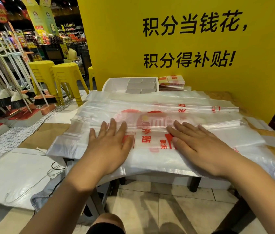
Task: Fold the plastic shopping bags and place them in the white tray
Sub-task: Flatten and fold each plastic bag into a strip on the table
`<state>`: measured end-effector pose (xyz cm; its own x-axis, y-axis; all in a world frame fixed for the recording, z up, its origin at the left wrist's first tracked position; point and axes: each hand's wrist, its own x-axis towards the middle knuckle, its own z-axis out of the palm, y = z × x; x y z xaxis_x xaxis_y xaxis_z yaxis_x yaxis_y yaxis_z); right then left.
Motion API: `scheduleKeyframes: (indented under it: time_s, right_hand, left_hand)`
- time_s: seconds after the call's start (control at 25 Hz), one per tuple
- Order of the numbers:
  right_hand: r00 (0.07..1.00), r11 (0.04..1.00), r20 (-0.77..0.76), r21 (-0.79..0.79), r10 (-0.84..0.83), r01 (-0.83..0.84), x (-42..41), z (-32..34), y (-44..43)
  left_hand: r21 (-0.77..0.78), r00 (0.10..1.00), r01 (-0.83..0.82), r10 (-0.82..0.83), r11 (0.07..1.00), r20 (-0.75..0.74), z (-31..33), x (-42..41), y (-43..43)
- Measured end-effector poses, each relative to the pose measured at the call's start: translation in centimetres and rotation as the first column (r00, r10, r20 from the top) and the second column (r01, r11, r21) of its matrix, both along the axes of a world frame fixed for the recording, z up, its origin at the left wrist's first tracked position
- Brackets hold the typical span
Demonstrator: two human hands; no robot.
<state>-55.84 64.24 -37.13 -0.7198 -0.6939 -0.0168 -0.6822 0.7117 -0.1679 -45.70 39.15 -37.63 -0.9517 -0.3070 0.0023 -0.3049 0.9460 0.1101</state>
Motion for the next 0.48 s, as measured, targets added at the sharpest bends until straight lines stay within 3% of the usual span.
scheduleKeyframes:
  time_s: [0.16, 0.36, 0.48]
  right_hand:
    - [0.983, 0.980, 0.029, 0.086, -0.183, 0.180, -1.7, 0.4, 3.8]
    - [0.977, 0.970, 0.016, 0.121, -0.212, 0.208, -2.1, -0.3, 4.2]
    - [0.974, 0.975, -0.089, 0.059, -0.208, 0.213, -2.1, 0.1, 3.9]
  left_hand:
    - [-0.022, 0.998, -0.062, 0.063, 0.998, 0.018, 0.0, 0.8, -2.0]
    - [-0.058, 0.998, -0.042, 0.045, 0.997, 0.046, 0.2, 0.2, -2.0]
    - [-0.152, 0.977, 0.177, -0.192, 0.972, -0.090, 0.6, 0.5, -1.9]
